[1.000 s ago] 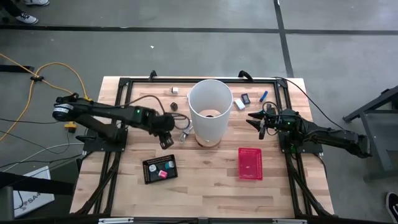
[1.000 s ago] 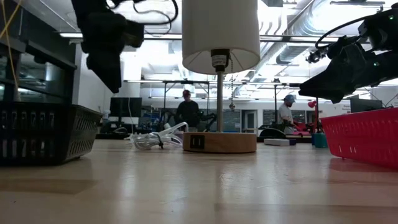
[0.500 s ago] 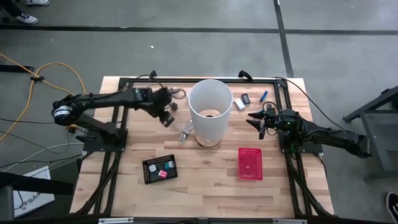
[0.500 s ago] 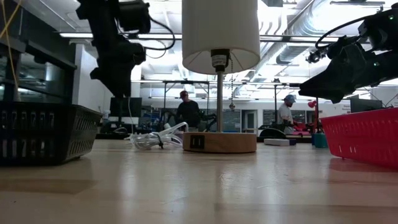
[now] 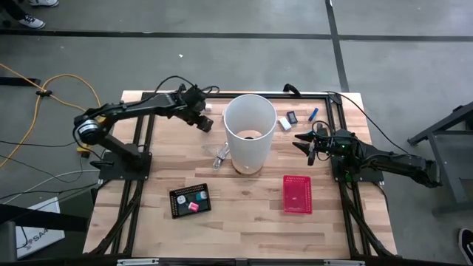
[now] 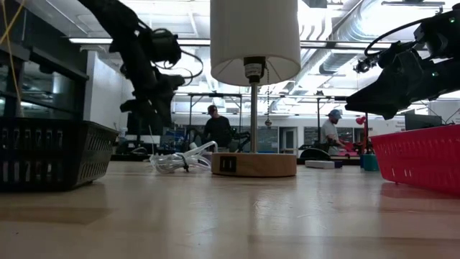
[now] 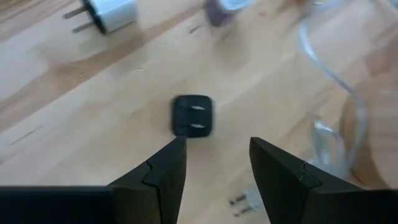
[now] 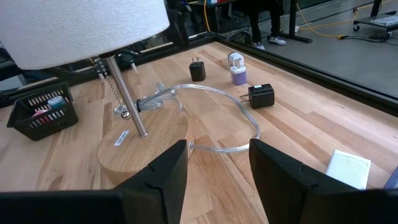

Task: Pick & Place Office items
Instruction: Put the left black charger adapter into the black bin

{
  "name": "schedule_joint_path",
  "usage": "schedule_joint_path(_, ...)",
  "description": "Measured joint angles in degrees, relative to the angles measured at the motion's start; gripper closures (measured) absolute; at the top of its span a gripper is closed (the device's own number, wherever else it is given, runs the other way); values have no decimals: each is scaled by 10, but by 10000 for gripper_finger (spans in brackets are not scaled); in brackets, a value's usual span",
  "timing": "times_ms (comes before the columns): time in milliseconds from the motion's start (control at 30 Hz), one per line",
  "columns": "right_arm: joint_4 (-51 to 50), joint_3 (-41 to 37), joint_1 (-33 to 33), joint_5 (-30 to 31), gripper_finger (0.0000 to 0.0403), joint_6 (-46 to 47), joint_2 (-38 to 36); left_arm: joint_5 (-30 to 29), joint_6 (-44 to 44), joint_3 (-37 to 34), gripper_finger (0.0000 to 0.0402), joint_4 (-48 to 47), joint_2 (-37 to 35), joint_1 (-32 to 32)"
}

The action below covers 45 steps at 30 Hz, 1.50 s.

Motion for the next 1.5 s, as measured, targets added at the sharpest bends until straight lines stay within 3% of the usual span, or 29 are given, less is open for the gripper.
schedule_joint_path(267,0,0,0,0,243,0,0,4,0,0,232,5,27,24)
schedule_joint_path(1500,0,0,0,0,243,0,0,-18,39,0,208,40,70,8)
